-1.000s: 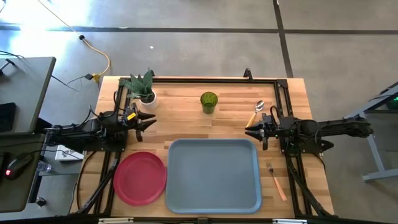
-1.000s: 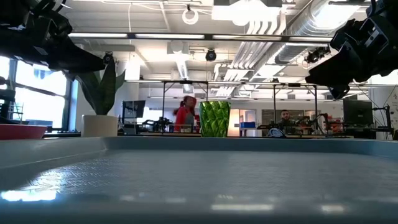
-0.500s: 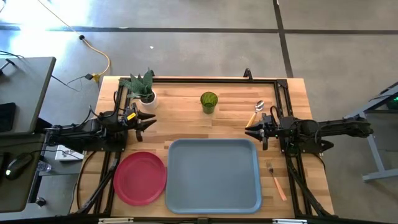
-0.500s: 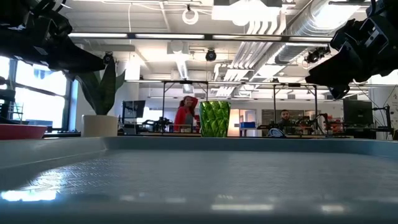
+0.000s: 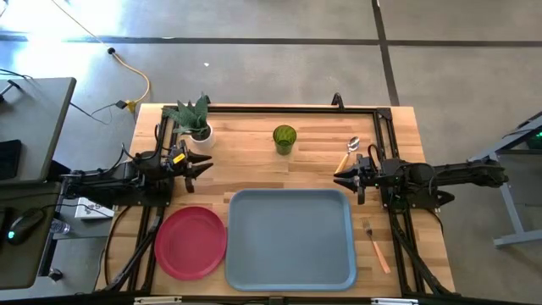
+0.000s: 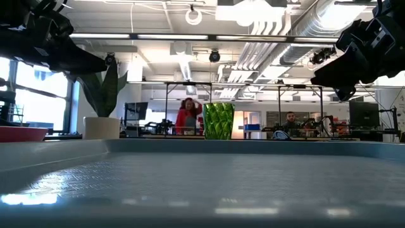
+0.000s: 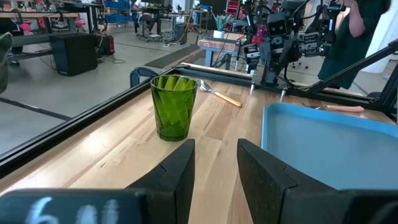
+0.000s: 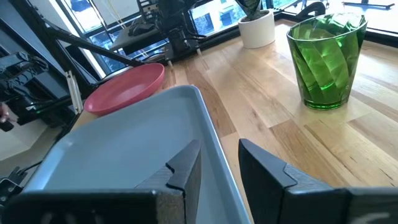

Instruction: Pick and place plate/cup/fork/spoon on tray

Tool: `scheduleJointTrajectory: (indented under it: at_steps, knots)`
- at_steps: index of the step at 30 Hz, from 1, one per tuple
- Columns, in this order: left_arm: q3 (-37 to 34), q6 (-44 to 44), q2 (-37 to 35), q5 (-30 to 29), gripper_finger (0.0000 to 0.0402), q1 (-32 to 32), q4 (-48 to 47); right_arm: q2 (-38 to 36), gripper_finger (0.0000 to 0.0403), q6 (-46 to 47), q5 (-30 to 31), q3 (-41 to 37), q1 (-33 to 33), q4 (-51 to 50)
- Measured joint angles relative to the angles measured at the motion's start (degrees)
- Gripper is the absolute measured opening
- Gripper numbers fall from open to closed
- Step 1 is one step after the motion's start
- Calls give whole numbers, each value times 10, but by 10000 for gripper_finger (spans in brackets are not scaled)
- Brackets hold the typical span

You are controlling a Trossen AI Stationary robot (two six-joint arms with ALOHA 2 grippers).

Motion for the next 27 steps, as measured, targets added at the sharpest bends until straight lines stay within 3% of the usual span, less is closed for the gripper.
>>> scheduleJointTrajectory:
  at_steps: [13, 20, 27]
  knots:
    - [0, -50, 0, 0, 110, 0, 0, 0, 99, 27, 6, 0, 0, 0]
    - [0, -51, 0, 0, 110, 0, 0, 0, 99, 127, 15, 0, -2, 0]
    - [0, -67, 0, 0, 110, 0, 0, 0, 99, 228, 85, 0, -2, 2]
